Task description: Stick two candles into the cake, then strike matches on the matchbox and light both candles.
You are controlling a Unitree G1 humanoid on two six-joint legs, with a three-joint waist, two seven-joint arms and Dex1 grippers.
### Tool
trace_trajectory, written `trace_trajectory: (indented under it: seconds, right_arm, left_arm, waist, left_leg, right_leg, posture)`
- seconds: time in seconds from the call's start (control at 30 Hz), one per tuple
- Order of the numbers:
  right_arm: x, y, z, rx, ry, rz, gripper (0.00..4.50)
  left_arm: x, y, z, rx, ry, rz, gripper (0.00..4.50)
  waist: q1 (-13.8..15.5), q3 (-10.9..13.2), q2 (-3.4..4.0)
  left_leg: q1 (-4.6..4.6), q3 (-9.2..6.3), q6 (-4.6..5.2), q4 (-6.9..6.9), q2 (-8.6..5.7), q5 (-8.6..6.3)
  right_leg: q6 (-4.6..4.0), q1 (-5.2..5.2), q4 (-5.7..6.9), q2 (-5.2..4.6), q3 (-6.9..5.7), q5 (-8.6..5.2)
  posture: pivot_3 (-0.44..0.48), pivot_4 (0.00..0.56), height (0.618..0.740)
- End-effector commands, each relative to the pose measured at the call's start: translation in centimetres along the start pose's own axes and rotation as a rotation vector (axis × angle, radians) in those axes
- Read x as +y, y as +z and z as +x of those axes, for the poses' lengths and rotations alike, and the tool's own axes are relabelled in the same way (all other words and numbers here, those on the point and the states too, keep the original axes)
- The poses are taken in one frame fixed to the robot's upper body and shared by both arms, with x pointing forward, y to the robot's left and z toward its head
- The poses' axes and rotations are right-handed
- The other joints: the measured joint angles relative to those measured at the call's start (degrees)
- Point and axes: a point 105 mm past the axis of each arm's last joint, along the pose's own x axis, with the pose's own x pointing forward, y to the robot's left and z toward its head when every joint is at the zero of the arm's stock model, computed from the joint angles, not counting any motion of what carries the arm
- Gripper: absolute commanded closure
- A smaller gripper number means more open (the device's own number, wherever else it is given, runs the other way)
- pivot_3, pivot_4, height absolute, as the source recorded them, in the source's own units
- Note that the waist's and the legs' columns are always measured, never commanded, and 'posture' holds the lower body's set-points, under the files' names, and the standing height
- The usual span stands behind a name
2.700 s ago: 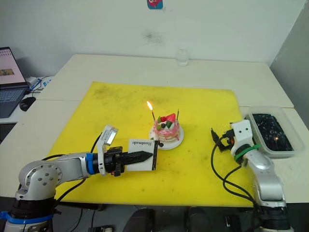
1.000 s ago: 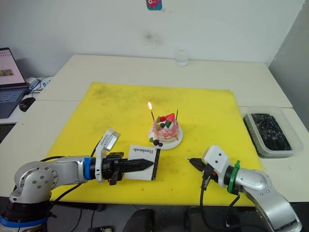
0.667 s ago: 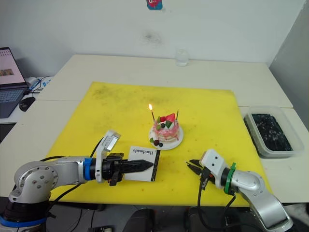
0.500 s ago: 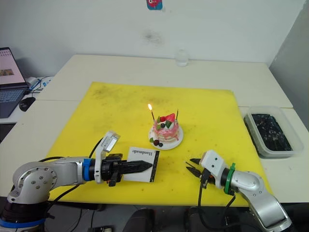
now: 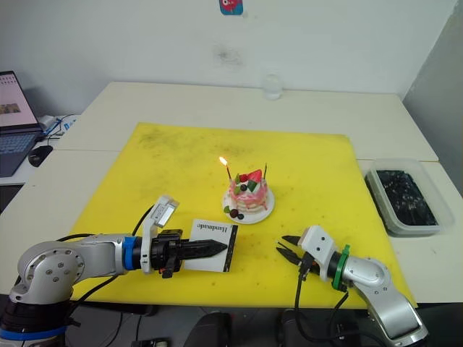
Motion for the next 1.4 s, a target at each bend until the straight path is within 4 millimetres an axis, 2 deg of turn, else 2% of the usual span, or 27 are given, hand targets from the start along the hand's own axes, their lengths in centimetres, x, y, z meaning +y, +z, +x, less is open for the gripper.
trace_trajectory:
  seconds: [0.03,0.4,0.53,0.57,0.77,0.97,1.2,1.3,1.4]
  right_arm:
    - [0.5,-0.3,-0.1,0.008,0.004,0.008,3.16]
    - [0.8,-0.8,0.3,0.024,-0.018,0.048,3.16]
    - [0.7,-0.9,0.5,0.026,-0.023,0.056,4.36]
    - [0.7,-0.9,0.5,0.027,-0.025,0.056,4.47]
    - [0.6,-0.8,0.5,0.014,-0.021,0.066,4.47]
    - [0.6,0.4,-0.3,-0.051,-0.006,0.13,4.47]
    - [-0.3,3.6,-2.1,-0.142,-0.044,0.147,4.47]
    - [-0.6,4.2,-2.6,-0.156,-0.064,0.122,4.47]
    - [-1.6,5.3,-3.1,-0.193,-0.132,-0.027,4.47]
  left_arm:
    - [-0.5,0.6,0.0,-0.017,-0.014,0.032,4.5]
    - [-0.4,0.7,0.1,-0.019,-0.017,0.031,4.5]
    - [-0.4,0.7,0.2,-0.019,-0.016,0.029,4.5]
    - [-0.4,0.7,0.2,-0.019,-0.016,0.028,4.5]
    - [-0.3,0.5,0.2,-0.016,-0.016,0.022,4.5]
    - [-0.1,0.2,0.4,-0.029,-0.021,-0.011,4.5]
    - [-0.1,0.6,1.3,-0.072,-0.056,-0.062,4.5]
    - [-0.5,0.8,1.8,-0.073,-0.087,-0.077,4.5]
    - [-0.9,0.4,2.2,-0.046,-0.11,-0.09,4.5]
  waist:
    - [0.0,0.0,-0.01]
    - [0.02,-0.04,-0.05]
    - [0.01,-0.05,-0.06]
    - [0.02,-0.05,-0.07]
    - [0.01,-0.09,-0.13]
    - [0.06,-0.09,-0.13]
    - [0.13,-0.08,-0.13]
    - [0.15,-0.09,-0.13]
    - [0.09,-0.09,-0.13]
  left_leg:
    - [0.0,0.0,0.0,0.0,0.0,0.0]
    - [0.02,-0.01,0.0,0.0,0.0,0.0]
    - [0.03,-0.01,0.0,0.0,0.0,0.0]
    - [0.04,-0.01,0.0,0.0,0.01,0.0]
    - [0.04,-0.01,0.0,0.01,0.01,0.0]
    - [0.04,-0.01,0.0,0.01,0.0,0.0]
    - [0.0,-0.01,0.0,0.01,0.01,0.0]
    - [0.0,-0.04,0.0,0.04,-0.01,0.0]
    - [0.01,-0.02,0.0,0.04,-0.03,0.0]
  right_leg:
    - [0.0,0.0,0.0,0.0,0.0,0.0]
    - [0.0,0.02,0.01,0.0,0.0,0.0]
    - [0.0,0.02,0.01,0.0,0.0,0.0]
    - [0.0,0.03,0.01,0.0,0.0,0.0]
    - [0.0,0.03,0.02,0.0,0.0,0.0]
    - [0.0,0.04,0.02,0.0,0.0,0.01]
    - [0.0,0.03,0.01,-0.03,0.02,0.01]
    - [0.02,0.05,0.01,-0.03,-0.02,0.02]
    - [0.02,0.05,0.02,-0.01,0.0,0.02]
  posture:
    - [0.0,0.15,0.74]
    - [0.0,0.15,0.74]
    - [0.0,0.15,0.74]
    - [0.0,0.15,0.74]
    - [0.0,0.15,0.74]
    - [0.0,0.15,0.74]
    - [0.0,0.15,0.74]
    - [0.0,0.15,0.74]
    - [0.0,0.15,0.74]
